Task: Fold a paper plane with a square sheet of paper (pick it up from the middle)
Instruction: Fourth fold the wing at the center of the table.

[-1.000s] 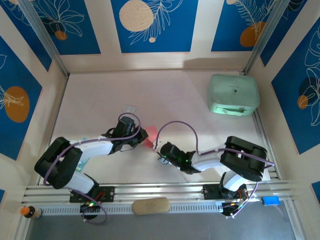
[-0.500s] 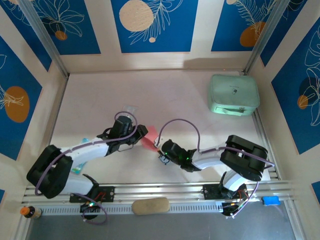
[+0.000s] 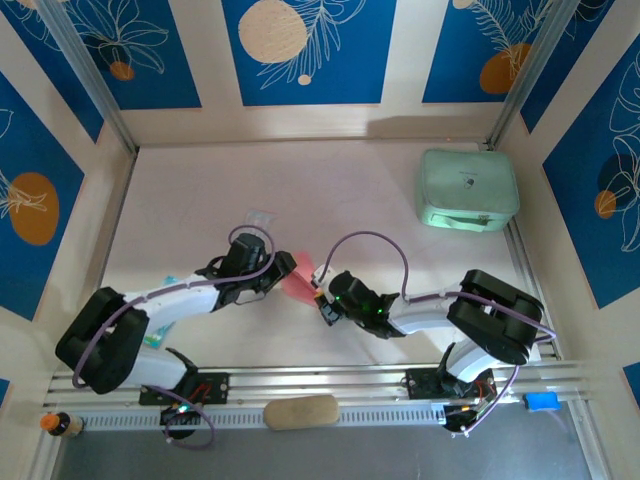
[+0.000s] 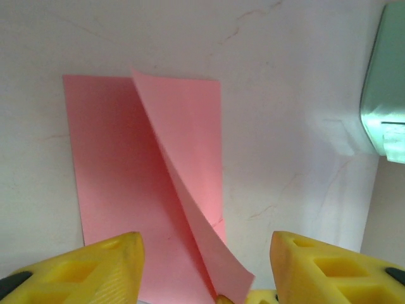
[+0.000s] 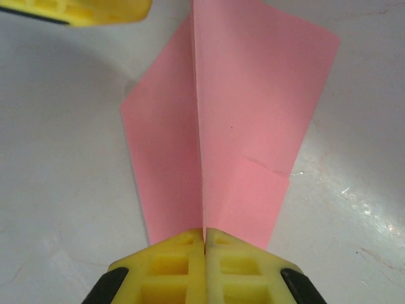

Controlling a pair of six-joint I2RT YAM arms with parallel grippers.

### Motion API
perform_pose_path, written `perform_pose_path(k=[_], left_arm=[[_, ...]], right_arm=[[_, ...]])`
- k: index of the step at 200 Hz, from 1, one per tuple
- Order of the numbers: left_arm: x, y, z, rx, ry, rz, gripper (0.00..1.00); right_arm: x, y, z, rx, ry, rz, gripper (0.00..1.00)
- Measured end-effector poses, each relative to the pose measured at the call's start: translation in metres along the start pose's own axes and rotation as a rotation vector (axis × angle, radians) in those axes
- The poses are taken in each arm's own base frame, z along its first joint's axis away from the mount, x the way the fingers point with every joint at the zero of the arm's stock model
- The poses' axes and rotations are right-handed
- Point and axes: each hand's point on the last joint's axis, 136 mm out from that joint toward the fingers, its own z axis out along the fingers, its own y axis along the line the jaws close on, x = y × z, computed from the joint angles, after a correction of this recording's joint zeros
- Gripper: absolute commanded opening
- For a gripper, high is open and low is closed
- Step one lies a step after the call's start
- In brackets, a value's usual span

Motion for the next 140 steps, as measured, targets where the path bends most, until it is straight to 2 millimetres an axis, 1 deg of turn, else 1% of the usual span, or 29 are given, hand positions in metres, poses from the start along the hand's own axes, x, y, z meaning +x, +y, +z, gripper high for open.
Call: perform_pose_path(k=[27, 61, 84, 105, 134, 140], left_arm=[[0.001, 0.003, 0.006, -0.015, 0.014, -0.004, 0.59], [0.001, -0.001, 0.011, -0.015, 0.028, -0.006, 0.58], [0.004, 0.002, 0.018, -0.029, 0.051, -0.012, 0.5], [0.007, 0.006, 0.021, -0.038, 0.068, -0.021, 0.46], [0.008, 0.006, 0.021, -0.037, 0.073, -0.026, 0.34], [0.008, 0.006, 0.021, -0.037, 0.074, -0.026, 0.31]], right_arm=[[-0.001, 0.001, 0.0, -0.003, -0.003, 0.006, 0.04], [-0.001, 0.001, 0.0, -0.005, -0.004, -0.001, 0.07], [-0.001, 0.004, -0.001, -0.01, -0.007, -0.016, 0.08], [-0.001, 0.006, -0.001, -0.01, -0.008, -0.039, 0.1], [-0.001, 0.008, -0.002, 0.004, -0.009, -0.078, 0.13], [0.0, 0.007, -0.002, 0.01, -0.008, -0.085, 0.13]])
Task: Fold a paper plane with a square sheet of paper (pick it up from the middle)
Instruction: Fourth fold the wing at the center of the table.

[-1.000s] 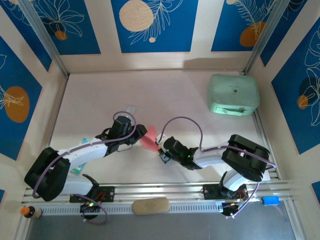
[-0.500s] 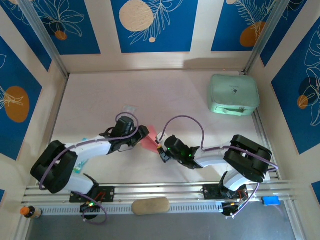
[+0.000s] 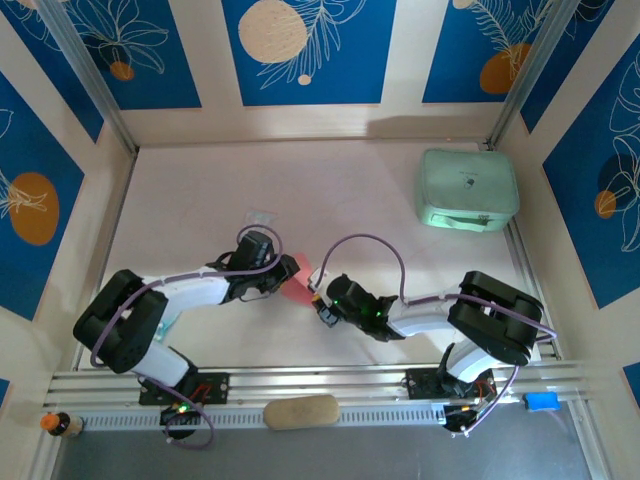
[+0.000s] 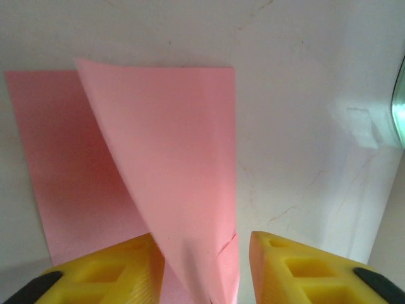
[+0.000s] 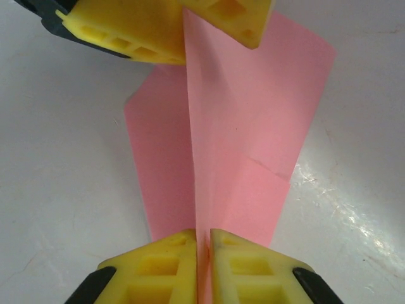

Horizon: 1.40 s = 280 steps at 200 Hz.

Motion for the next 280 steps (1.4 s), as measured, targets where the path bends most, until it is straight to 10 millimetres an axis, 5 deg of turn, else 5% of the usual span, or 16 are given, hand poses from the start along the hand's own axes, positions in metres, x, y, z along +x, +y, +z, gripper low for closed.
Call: perform_pose_path(k=[53, 280], left_arm=[[0.0002, 0.001, -0.0002, -0.004, 0.001, -0.013, 0.08], [0.0001, 0.0, -0.0008, -0.001, 0.0, -0.017, 0.06]], right_arm=[[0.0052, 0.0003, -0.0011, 0.029, 0.018, -0.064, 0.2], [0.0049, -0.0016, -0.0002, 0.089, 0.045, -0.134, 0.16]])
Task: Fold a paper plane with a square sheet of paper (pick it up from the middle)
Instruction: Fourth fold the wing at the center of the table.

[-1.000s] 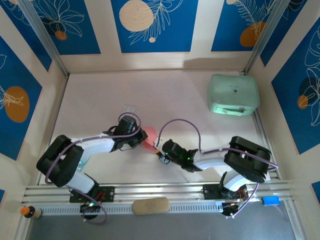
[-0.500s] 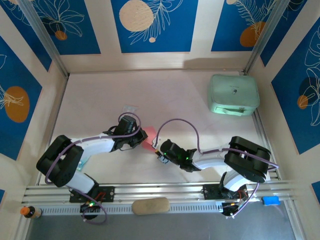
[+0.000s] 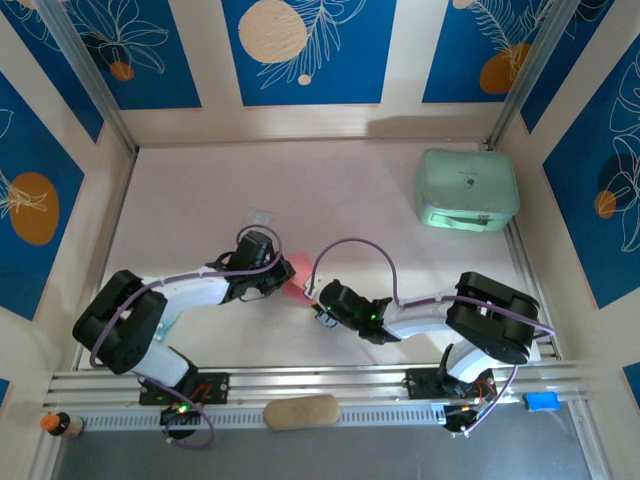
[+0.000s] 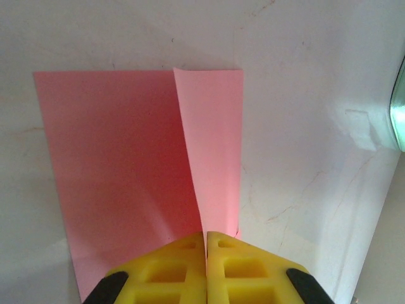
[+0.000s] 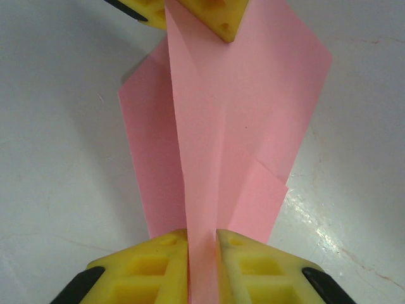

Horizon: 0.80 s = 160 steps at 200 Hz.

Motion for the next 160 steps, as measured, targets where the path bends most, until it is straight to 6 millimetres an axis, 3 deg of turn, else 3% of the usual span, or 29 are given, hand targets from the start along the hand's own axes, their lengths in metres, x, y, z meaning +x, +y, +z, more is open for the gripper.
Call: perform_pose_path(k=[26, 44, 95, 160], left_arm=[[0.0, 0.0, 0.0, 0.0, 0.0, 0.0, 0.07], [0.0, 0.0, 0.0, 0.0, 0.0, 0.001, 0.13], [-0.004, -0.009, -0.012, 0.024, -0.029, 0.047, 0.52], [-0.019, -0.034, -0.044, 0.082, -0.143, 0.241, 0.57]], right_arm=[[0.0, 0.0, 0.0, 0.0, 0.0, 0.001, 0.11], [0.0, 0.0, 0.0, 0.0, 0.001, 0.0, 0.06], [0.002, -0.001, 0.003, -0.035, 0.013, 0.07, 0.01], [0.003, -0.01, 0.008, -0.192, 0.041, 0.356, 0.01]])
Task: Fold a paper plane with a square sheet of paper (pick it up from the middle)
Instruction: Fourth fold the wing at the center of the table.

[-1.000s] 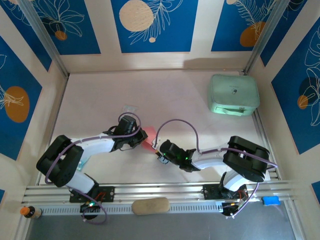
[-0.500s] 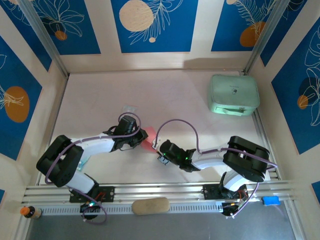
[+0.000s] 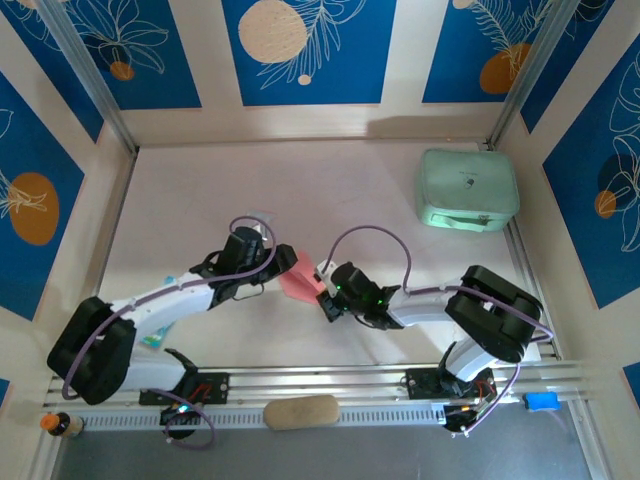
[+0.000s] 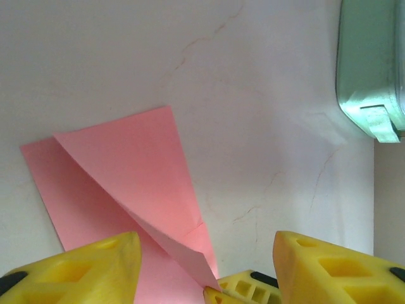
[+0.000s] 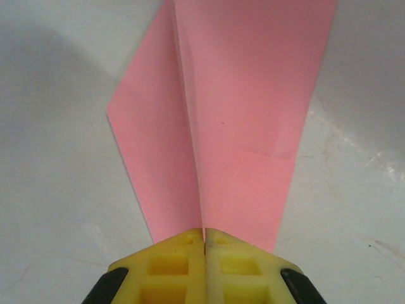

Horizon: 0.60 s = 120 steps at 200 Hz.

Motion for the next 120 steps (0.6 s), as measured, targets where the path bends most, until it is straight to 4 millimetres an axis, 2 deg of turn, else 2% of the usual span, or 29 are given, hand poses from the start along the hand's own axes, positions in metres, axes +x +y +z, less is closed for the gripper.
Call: perform_pose_path(k=[36, 78, 120], left_arm=[[-0.003, -0.002, -0.005, 0.006, -0.021, 0.039, 0.55], [0.0, 0.0, -0.002, 0.011, -0.011, 0.046, 0.44], [0.013, 0.008, 0.007, 0.02, 0.036, 0.038, 0.33]], right_arm=[[-0.001, -0.001, -0.001, -0.074, 0.018, 0.122, 0.01], [0.001, 0.001, -0.001, -0.137, 0.045, 0.23, 0.01], [0.008, 0.002, 0.001, -0.166, 0.082, 0.332, 0.01]])
